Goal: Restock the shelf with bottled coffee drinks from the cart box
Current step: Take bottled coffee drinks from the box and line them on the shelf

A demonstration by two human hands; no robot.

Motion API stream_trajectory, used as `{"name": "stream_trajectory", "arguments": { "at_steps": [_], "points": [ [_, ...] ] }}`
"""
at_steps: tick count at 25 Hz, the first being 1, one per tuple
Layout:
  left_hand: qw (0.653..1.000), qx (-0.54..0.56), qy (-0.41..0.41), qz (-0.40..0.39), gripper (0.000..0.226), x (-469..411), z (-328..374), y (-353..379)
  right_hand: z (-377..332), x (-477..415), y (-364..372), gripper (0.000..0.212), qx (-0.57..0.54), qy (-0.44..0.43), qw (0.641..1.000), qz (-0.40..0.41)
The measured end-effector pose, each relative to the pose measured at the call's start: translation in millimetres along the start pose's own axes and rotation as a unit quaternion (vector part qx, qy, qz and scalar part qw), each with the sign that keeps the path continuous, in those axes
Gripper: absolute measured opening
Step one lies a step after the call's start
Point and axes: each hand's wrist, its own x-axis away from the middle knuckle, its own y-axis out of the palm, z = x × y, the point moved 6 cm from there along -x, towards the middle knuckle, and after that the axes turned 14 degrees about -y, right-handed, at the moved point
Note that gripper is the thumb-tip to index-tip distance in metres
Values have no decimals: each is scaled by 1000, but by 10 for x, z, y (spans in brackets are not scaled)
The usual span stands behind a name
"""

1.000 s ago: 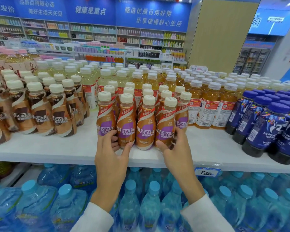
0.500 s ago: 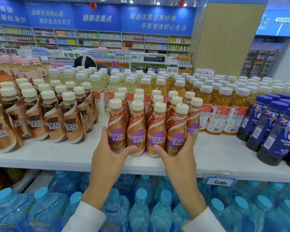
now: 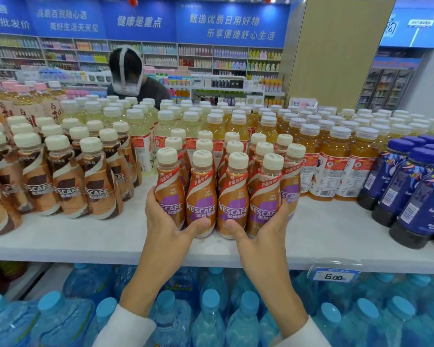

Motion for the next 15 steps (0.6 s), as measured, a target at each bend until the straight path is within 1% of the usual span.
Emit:
{"name": "stream_trajectory", "arguments": {
  "at_steps": [7,15],
  "points": [
    [1000,-14,-9,5,122,-29,4,-1,129,-83,37,108,-9,28,999,-15],
    [999,-35,-24,15,116,-137,-45,26,187,-148,73,112,-5,46,999,-8]
  ]
}}
